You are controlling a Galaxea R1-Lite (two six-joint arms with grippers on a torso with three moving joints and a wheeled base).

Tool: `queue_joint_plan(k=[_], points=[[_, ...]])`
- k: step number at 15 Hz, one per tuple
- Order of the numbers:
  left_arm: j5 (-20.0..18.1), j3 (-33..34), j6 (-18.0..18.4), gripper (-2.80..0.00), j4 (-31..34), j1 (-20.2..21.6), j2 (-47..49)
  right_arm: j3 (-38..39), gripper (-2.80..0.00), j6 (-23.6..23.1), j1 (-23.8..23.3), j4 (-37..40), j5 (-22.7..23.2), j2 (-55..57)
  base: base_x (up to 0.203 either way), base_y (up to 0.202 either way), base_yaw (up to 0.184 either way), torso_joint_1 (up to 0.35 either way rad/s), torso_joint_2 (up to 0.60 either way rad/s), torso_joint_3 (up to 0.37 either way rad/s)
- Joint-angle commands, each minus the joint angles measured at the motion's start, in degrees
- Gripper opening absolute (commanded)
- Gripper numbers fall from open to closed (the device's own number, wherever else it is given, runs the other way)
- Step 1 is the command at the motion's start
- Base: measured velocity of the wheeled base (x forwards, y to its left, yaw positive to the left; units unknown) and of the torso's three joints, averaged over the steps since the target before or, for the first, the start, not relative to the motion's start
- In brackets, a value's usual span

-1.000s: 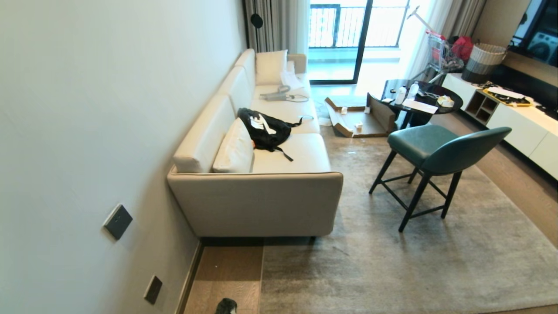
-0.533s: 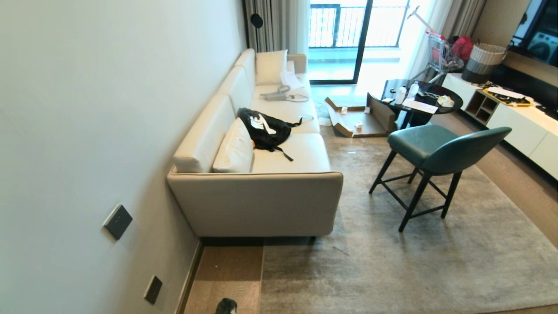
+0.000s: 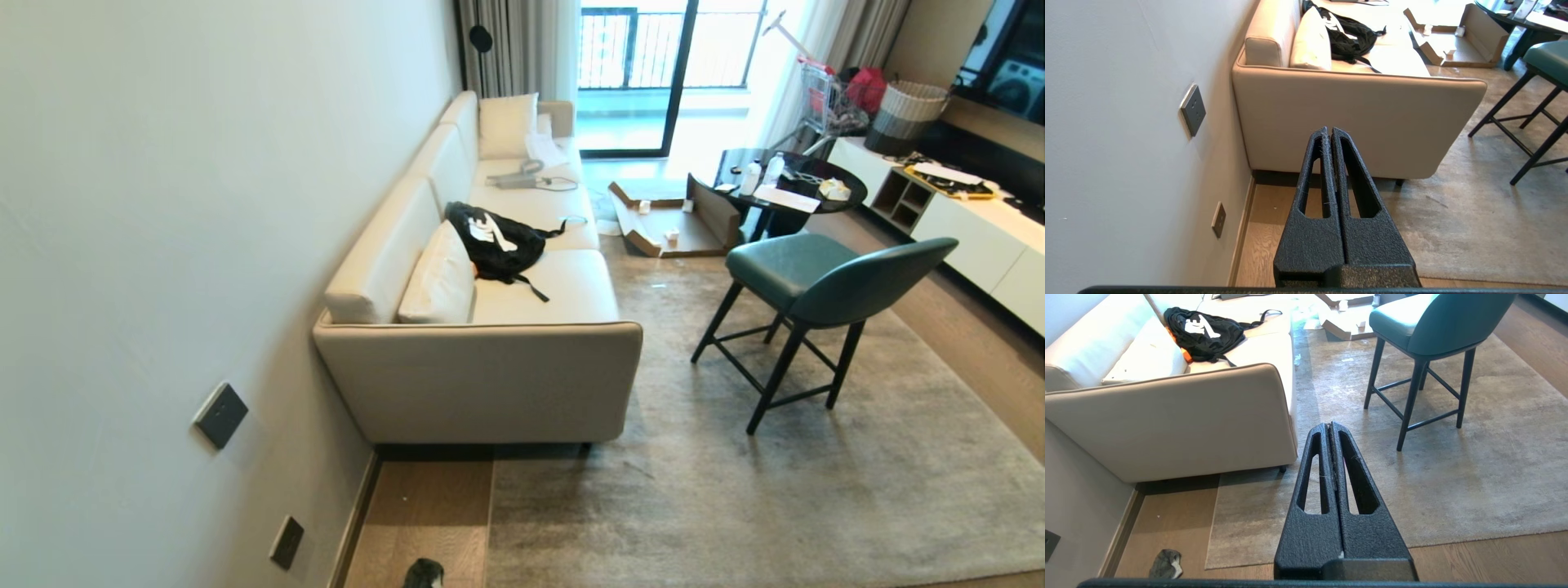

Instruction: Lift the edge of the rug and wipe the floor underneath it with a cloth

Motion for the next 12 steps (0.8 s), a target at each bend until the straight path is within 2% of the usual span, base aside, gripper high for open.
queue_joint_plan(k=[1, 12], points=[[0.04, 0.01, -0.03, -2.8, -0.03, 0.0, 0.0, 0.01, -2.8, 0.03, 0.0, -0.04, -0.03, 0.07, 0.0, 0.0, 0.0, 0.0, 0.0, 0.0], [0.04, 0.01, -0.03, -2.8, -0.03, 0.0, 0.0, 0.01, -2.8, 0.03, 0.0, 0.02, -0.03, 0.07, 0.0, 0.0, 0.0, 0.0, 0.0, 0.0]])
